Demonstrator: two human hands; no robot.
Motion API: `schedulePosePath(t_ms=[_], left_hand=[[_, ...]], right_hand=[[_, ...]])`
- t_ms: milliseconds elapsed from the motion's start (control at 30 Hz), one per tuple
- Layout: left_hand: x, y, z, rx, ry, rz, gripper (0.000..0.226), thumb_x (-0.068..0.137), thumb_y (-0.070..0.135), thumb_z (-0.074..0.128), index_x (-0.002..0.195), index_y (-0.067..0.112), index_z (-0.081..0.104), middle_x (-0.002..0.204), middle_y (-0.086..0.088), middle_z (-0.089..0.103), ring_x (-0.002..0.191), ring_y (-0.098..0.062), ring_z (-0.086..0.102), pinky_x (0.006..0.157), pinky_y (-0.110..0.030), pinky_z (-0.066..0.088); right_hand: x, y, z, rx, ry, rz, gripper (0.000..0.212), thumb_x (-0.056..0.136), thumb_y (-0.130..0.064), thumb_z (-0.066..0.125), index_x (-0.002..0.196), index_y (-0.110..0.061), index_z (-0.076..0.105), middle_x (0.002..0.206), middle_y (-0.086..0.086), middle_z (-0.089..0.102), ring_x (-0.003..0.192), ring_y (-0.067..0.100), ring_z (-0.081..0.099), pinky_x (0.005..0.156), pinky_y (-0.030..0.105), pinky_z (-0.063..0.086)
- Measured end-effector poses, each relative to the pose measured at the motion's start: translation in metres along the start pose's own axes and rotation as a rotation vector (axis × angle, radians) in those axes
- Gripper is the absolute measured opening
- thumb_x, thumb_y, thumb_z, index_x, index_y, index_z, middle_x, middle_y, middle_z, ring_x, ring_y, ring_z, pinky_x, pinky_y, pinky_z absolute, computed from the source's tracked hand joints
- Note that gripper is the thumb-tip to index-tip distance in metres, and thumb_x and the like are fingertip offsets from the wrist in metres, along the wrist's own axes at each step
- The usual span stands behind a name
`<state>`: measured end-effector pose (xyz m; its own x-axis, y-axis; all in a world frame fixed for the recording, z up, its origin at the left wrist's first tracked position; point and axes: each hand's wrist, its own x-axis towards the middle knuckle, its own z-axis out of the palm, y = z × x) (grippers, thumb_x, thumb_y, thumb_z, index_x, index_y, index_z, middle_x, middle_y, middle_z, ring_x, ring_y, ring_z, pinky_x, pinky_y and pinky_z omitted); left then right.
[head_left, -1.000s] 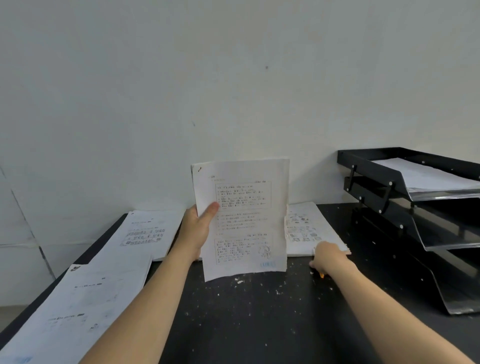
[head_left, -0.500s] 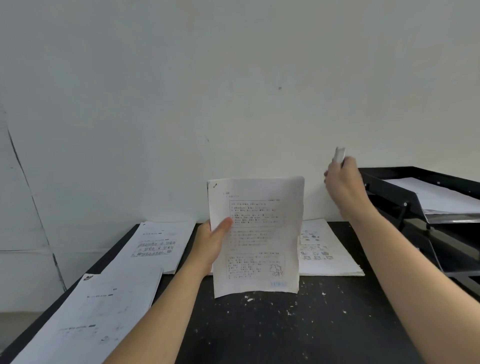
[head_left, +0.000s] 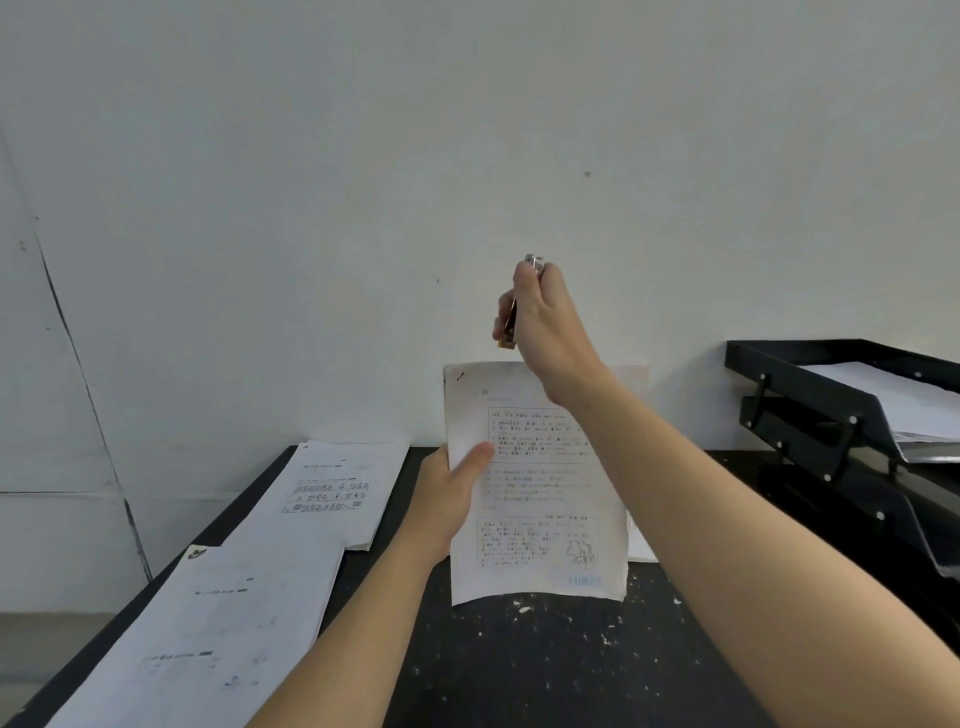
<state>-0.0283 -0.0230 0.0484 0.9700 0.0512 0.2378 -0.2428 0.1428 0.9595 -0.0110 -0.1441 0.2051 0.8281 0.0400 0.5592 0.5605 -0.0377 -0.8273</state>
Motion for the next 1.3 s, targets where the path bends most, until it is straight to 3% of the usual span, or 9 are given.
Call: schedulePosePath(t_ms=[133,300,400,500,667,833,1033,1167,1300], left_hand=[[0.001,-0.002,-0.003,-0.006,-0.019,0.002,0.015,0.102,0.025,0.059,0.114,0.024,0.068,0.104,0.007,0.079,0.095,-0.01,0.075,0.072,-0.022,0.059],[0.006,-0.005,-0.005,0.02,-0.026,-0.009,0.021,0.101,0.029,0.06,0.119,0.022,0.068,0.109,0.004,0.078,0.101,-0.015,0.074,0.088,-0.038,0.06],[0.008,-0.007,-0.005,0.013,-0.016,-0.019,0.021,0.101,0.029,0.061,0.119,0.021,0.069,0.109,0.004,0.078,0.102,-0.016,0.074,0.09,-0.04,0.059],[0.008,-0.008,-0.005,0.024,-0.018,-0.017,0.022,0.101,0.03,0.061,0.119,0.022,0.069,0.11,0.004,0.078,0.102,-0.015,0.074,0.089,-0.038,0.059],[0.007,-0.008,-0.006,0.012,-0.029,-0.018,0.024,0.101,0.029,0.061,0.122,0.019,0.068,0.111,0.003,0.077,0.102,-0.016,0.074,0.085,-0.034,0.06],[0.006,-0.007,-0.005,-0.003,-0.026,-0.019,0.022,0.101,0.028,0.06,0.119,0.019,0.069,0.109,0.003,0.078,0.101,-0.015,0.075,0.082,-0.032,0.06],[0.005,-0.005,-0.005,0.007,-0.017,-0.032,0.022,0.101,0.029,0.06,0.118,0.019,0.069,0.107,0.004,0.078,0.098,-0.013,0.075,0.078,-0.028,0.06],[0.004,-0.006,-0.005,0.025,-0.031,-0.037,0.024,0.102,0.032,0.059,0.119,0.019,0.069,0.108,0.002,0.078,0.1,-0.017,0.075,0.088,-0.039,0.06],[0.004,-0.006,-0.006,0.006,-0.036,-0.029,0.025,0.102,0.031,0.058,0.12,0.016,0.069,0.107,-0.001,0.078,0.099,-0.017,0.075,0.084,-0.036,0.06]], right_hand=[[0.004,0.008,0.011,-0.155,-0.067,-0.006,0.032,0.111,-0.042,0.025,0.109,-0.016,0.042,0.095,0.005,0.055,0.075,0.018,0.065,0.085,0.044,0.052],[0.008,0.01,0.016,-0.265,-0.139,0.015,0.026,0.109,-0.043,0.035,0.1,-0.022,0.046,0.09,0.004,0.058,0.077,0.021,0.077,0.083,0.045,0.053],[0.011,0.008,0.02,-0.306,-0.135,0.011,0.03,0.108,-0.042,0.039,0.11,-0.014,0.05,0.091,0.001,0.055,0.082,0.019,0.078,0.078,0.044,0.055],[0.011,0.005,0.023,-0.295,-0.081,-0.015,0.029,0.108,-0.041,0.044,0.114,-0.013,0.05,0.086,-0.003,0.053,0.082,0.018,0.078,0.062,0.028,0.05],[0.012,0.013,0.024,-0.381,-0.109,0.002,0.034,0.104,-0.046,0.053,0.115,-0.014,0.052,0.087,0.007,0.065,0.076,0.02,0.076,0.071,0.04,0.056],[0.012,0.015,0.022,-0.483,-0.053,-0.043,0.032,0.107,-0.044,0.042,0.103,-0.012,0.045,0.089,0.008,0.07,0.07,0.016,0.063,0.064,0.036,0.046],[0.004,0.026,0.027,-0.604,-0.032,-0.152,0.043,0.106,-0.056,0.037,0.11,-0.014,0.043,0.08,0.012,0.07,0.073,0.035,0.067,0.071,0.053,0.056],[0.0,0.03,0.03,-0.637,0.002,-0.237,0.037,0.108,-0.051,0.039,0.106,-0.014,0.041,0.075,0.013,0.067,0.068,0.035,0.063,0.065,0.05,0.051],[-0.004,0.036,0.033,-0.63,0.051,-0.275,0.039,0.109,-0.046,0.039,0.111,-0.008,0.047,0.069,0.008,0.061,0.066,0.033,0.059,0.06,0.045,0.042]])
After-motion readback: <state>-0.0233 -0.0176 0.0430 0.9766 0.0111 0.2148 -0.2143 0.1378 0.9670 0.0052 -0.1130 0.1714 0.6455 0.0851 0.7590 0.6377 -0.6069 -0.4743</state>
